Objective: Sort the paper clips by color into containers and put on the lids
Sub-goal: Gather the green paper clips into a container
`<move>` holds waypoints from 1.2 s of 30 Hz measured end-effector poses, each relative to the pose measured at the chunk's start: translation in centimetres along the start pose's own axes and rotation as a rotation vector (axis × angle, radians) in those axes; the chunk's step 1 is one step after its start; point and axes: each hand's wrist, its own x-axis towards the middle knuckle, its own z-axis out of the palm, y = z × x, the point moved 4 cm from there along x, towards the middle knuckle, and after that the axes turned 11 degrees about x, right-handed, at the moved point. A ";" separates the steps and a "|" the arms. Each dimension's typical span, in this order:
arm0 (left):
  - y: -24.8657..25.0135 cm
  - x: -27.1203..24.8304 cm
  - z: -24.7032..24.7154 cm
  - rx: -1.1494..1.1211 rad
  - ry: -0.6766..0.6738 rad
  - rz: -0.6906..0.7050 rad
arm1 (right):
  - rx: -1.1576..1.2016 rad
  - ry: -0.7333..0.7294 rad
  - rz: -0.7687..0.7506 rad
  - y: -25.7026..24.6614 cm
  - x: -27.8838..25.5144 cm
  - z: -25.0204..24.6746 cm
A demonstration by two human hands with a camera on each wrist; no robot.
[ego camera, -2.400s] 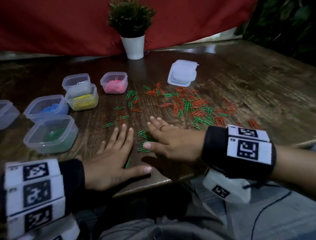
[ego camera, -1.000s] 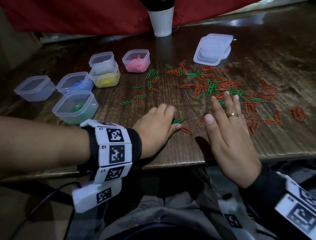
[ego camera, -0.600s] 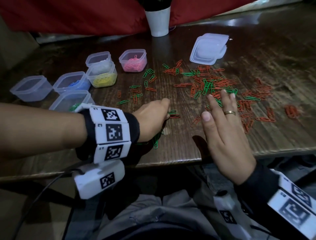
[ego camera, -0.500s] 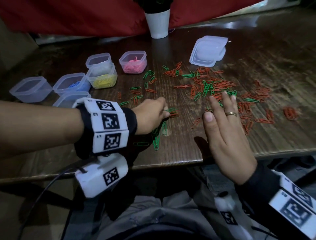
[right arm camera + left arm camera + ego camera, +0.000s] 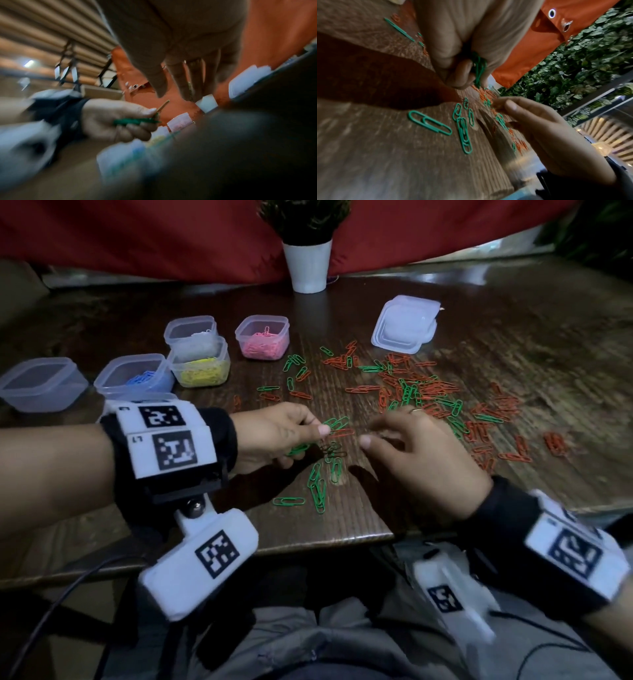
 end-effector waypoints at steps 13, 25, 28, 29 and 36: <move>0.1 -1.0 -3.5 -0.039 0.064 0.070 | 0.090 -0.071 0.120 0.9 4.5 -2.9; -6.2 -4.6 -18.7 0.668 0.116 -0.184 | 0.116 -0.261 -0.084 -5.3 7.2 -0.2; -6.2 -3.4 -17.4 0.792 -0.003 -0.165 | 0.083 -0.321 -0.080 -5.9 7.3 0.4; -5.9 -3.2 -17.1 0.824 -0.006 -0.145 | 0.087 -0.336 -0.078 -6.0 7.2 0.5; -6.2 -2.2 -17.7 0.892 0.028 -0.089 | 0.074 -0.382 -0.063 -6.2 7.7 0.3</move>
